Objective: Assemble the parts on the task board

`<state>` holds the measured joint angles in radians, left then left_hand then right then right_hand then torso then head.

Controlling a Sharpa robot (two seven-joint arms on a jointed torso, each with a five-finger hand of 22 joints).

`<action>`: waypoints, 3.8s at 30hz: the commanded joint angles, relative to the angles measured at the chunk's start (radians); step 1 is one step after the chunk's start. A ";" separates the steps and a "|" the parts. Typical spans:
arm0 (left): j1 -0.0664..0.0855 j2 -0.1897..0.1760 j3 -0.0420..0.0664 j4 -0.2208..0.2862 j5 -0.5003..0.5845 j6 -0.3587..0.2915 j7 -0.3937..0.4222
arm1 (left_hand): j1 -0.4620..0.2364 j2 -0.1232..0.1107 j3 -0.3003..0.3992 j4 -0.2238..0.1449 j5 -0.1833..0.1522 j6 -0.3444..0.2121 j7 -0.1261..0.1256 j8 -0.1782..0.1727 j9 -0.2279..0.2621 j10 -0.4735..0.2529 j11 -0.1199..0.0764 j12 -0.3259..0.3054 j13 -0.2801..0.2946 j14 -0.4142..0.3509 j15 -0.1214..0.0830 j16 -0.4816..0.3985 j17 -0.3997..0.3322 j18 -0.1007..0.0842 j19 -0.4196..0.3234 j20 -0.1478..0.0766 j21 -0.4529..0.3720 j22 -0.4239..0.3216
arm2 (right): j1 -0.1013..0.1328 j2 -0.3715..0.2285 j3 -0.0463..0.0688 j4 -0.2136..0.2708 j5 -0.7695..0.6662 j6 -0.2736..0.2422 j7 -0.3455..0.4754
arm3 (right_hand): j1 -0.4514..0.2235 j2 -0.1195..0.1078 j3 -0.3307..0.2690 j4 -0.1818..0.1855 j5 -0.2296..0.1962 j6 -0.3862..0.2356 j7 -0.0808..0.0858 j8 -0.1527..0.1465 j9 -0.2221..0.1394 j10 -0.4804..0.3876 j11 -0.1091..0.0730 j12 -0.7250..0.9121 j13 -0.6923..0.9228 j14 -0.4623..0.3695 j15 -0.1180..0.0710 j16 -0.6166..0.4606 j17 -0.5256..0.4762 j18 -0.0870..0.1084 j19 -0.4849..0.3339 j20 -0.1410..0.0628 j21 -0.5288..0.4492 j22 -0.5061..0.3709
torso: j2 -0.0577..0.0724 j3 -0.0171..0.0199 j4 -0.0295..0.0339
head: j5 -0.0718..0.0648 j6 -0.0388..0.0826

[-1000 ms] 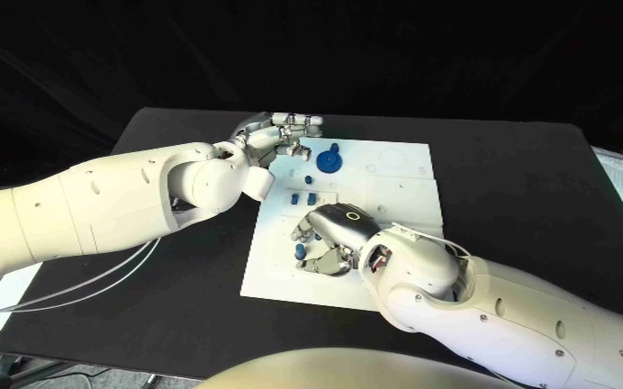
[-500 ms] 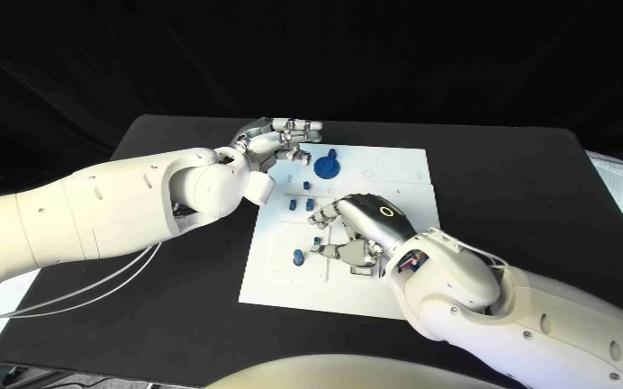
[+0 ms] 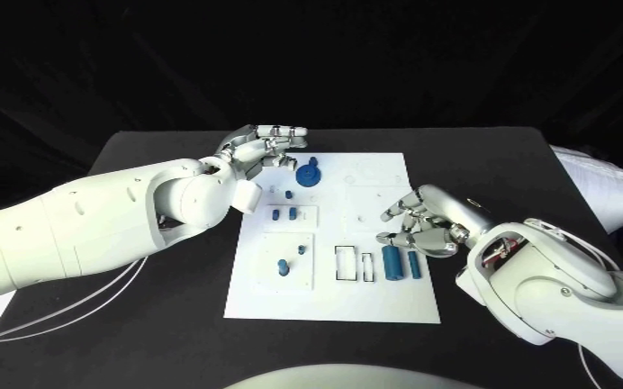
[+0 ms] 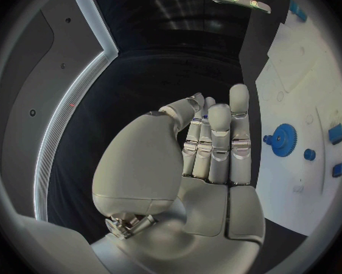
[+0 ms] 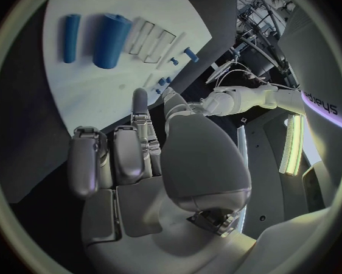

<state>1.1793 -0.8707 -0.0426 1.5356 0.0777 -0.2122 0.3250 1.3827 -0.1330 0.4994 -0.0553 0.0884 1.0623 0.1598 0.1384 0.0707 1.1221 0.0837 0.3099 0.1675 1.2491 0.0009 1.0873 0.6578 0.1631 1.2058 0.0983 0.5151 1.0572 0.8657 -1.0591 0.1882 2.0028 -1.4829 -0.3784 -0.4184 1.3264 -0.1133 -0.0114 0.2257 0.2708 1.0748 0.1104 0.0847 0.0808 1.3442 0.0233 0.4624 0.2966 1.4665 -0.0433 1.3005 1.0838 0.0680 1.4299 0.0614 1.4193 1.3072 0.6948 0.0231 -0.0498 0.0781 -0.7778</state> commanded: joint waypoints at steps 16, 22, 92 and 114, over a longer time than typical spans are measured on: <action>-0.012 0.004 0.000 0.007 0.016 0.005 0.019 | -0.008 0.004 -0.006 -0.002 0.004 -0.006 0.002 0.006 -0.001 -0.003 0.001 0.007 0.000 -0.006 0.003 0.003 -0.003 0.019 0.001 0.005 -0.003 -0.002 | -0.045 -0.050 -0.001 -0.006 -0.061 0.137 -0.165 | -0.003 0.061 -0.122 0.062 0.018 0.006 -0.007 0.061 0.053 -0.045 -0.002 0.504 0.625 0.056 -0.006 0.115 0.180 -0.028 0.037 0.001 0.059 0.113 | 0.000 -0.0006 -0.0093 | -0.010 0.009; -0.013 0.004 0.000 0.008 0.021 0.011 0.015 | -0.008 0.004 -0.007 -0.002 0.004 -0.006 0.002 0.006 -0.001 -0.003 0.001 0.007 0.000 -0.006 0.002 0.003 -0.003 0.019 0.001 0.005 -0.004 -0.002 | -0.059 -0.017 -0.002 -0.019 -0.076 0.130 -0.169 | -0.012 0.068 -0.134 0.064 0.018 0.001 -0.007 0.065 0.059 -0.049 -0.001 0.516 0.647 0.056 -0.004 0.120 0.189 -0.028 0.036 0.002 0.060 0.114 | 0.001 0.0004 -0.0085 | -0.011 0.003; -0.016 -0.009 0.000 0.021 -0.016 0.036 -0.035 | -0.010 0.006 -0.010 -0.001 0.004 -0.012 0.005 0.007 -0.001 -0.012 0.003 0.012 -0.001 -0.009 0.003 0.003 -0.010 0.019 0.002 0.006 -0.008 -0.006 | -0.080 0.178 0.002 -0.071 0.096 0.095 -0.178 | -0.032 0.158 -0.192 0.066 0.134 0.031 -0.032 0.129 0.162 -0.006 -0.022 0.604 0.795 0.054 -0.021 0.117 0.194 -0.029 0.037 -0.012 0.062 0.122 | -0.008 -0.0051 0.0069 | -0.017 -0.021; -0.016 -0.011 0.000 0.023 -0.016 0.041 -0.039 | -0.011 0.006 -0.010 -0.001 0.004 -0.016 0.007 0.006 -0.002 -0.016 0.005 0.013 -0.002 -0.010 0.004 0.003 -0.011 0.019 0.002 0.006 -0.009 -0.007 | -0.080 0.207 -0.007 -0.113 0.018 0.113 -0.186 | -0.129 0.179 -0.259 0.065 0.026 0.045 -0.043 0.144 0.211 -0.004 -0.032 0.533 0.753 0.049 -0.029 0.096 0.168 -0.024 0.023 -0.020 0.046 0.101 | -0.009 -0.0032 0.0075 | -0.012 -0.028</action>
<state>1.1632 -0.8821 -0.0430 1.5561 0.0658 -0.1908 0.2836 1.3787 -0.1290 0.4940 -0.0554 0.0884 1.0549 0.1670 0.1423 0.0699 1.1129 0.0888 0.3175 0.1675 1.2458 0.0041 1.0873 0.6478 0.1631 1.2059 0.0983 0.5111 1.0516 0.7881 -0.8541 0.1831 1.8909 -1.4232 -0.2745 -0.5976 1.2075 0.0675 -0.2627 0.2908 0.3154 1.1201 0.0584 0.2246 0.2900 1.3327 -0.0066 1.0010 1.0485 1.4684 -0.0665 1.4003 1.2536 0.0534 1.4568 0.0445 1.4718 1.3079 0.6853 0.0196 -0.0417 0.0660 -0.8059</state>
